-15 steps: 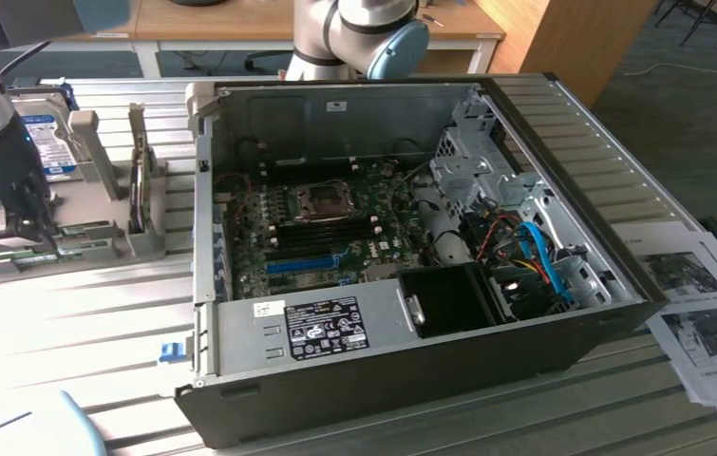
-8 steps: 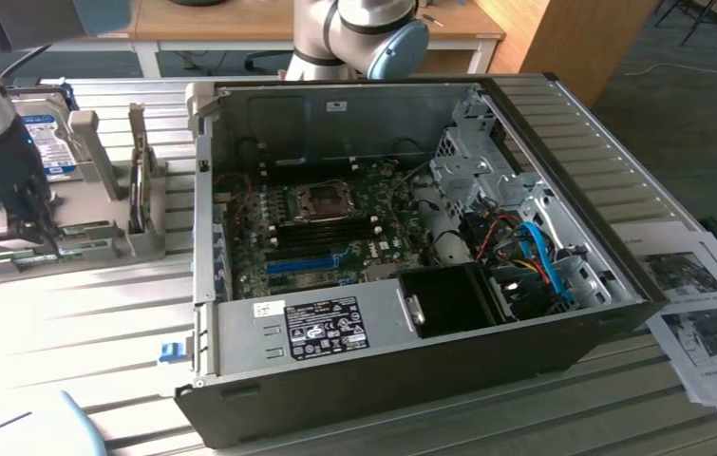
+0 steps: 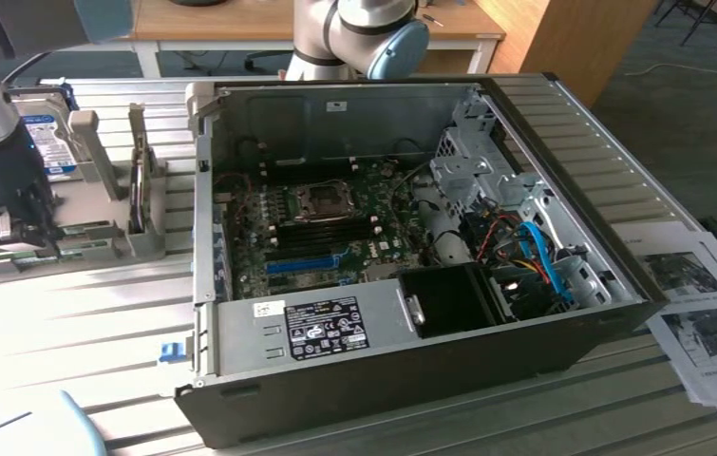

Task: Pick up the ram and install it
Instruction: 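Pick up the ram and move it above insertion slot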

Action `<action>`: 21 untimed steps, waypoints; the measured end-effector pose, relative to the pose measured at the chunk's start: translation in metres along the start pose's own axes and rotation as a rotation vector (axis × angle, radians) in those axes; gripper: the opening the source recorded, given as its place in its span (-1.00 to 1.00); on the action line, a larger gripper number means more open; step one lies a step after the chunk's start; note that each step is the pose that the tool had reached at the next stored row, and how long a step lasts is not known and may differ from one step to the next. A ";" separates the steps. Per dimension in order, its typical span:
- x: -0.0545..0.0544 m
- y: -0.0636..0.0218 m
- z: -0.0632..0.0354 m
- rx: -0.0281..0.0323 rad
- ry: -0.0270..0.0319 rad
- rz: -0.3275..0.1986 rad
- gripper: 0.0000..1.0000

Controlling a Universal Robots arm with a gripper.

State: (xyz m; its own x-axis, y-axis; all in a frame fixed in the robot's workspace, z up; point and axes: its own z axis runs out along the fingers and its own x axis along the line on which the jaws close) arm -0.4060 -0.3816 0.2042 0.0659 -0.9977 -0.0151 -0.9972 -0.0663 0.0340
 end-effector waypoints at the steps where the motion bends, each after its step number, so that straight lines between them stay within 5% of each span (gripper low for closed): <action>1: 0.000 -0.0006 -0.0001 -0.0002 0.0001 0.000 -0.39; 21: 0.001 -0.0110 -0.0005 -0.0039 -0.0002 0.000 -0.39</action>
State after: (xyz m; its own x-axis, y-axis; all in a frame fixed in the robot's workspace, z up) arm -0.3950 -0.3817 0.2043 0.0660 -0.9977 -0.0153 -0.9971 -0.0665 0.0379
